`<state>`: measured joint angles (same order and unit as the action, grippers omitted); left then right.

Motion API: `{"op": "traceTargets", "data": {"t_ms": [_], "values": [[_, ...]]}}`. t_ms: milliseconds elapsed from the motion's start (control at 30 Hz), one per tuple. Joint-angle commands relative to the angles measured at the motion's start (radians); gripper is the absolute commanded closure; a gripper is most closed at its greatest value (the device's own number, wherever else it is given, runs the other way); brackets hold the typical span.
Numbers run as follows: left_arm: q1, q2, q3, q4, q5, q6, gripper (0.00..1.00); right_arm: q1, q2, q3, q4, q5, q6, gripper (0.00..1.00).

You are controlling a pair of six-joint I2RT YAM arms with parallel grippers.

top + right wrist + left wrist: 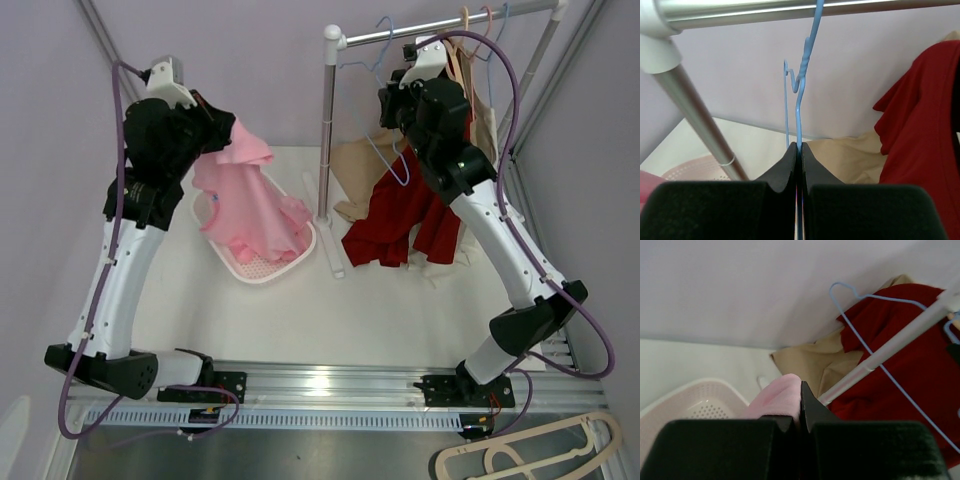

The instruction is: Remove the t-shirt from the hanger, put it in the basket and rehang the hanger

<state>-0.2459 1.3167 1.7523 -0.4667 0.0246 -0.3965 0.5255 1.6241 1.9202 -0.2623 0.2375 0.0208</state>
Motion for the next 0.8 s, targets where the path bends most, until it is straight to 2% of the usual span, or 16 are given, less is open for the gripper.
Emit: {"op": "traceTargets", "data": {"t_ms": [0,267,300,333,367,400,500,533,567,767], "values": [[0.011,-0.079,-0.075,0.057,-0.083,-0.062,0.99,0.028,-0.062,-0.01,0.037,-0.079,0.01,1.0],[0.01,-0.051,-0.194,-0.021,-0.178,-0.113,0.99,0.103,-0.087,-0.033,-0.002,-0.153,-0.016,1.0],[0.01,-0.047,-0.197,-0.032,-0.192,-0.12,0.96,0.122,-0.083,-0.032,-0.012,-0.13,-0.016,0.99],[0.01,-0.042,-0.198,-0.035,-0.19,-0.12,0.85,0.126,-0.081,-0.024,-0.028,-0.118,-0.016,0.87],[0.01,-0.037,-0.197,-0.041,-0.186,-0.12,0.66,0.128,-0.081,-0.024,-0.028,-0.109,-0.016,0.74],[0.01,-0.031,-0.2,-0.043,-0.18,-0.12,0.53,0.128,-0.079,-0.024,-0.032,-0.104,-0.016,0.66],[0.01,-0.036,-0.205,-0.03,-0.172,-0.12,0.29,0.128,-0.081,-0.013,-0.043,-0.066,-0.018,0.63],[0.01,-0.042,-0.205,-0.027,-0.173,-0.12,0.24,0.128,-0.081,-0.01,-0.045,-0.052,-0.031,0.51],[0.01,-0.045,-0.2,-0.024,-0.173,-0.116,0.2,0.126,-0.079,-0.004,-0.054,-0.046,-0.042,0.51],[0.008,-0.071,-0.154,-0.052,-0.175,-0.088,0.16,0.12,-0.086,0.074,-0.106,0.043,-0.071,0.5]]}}
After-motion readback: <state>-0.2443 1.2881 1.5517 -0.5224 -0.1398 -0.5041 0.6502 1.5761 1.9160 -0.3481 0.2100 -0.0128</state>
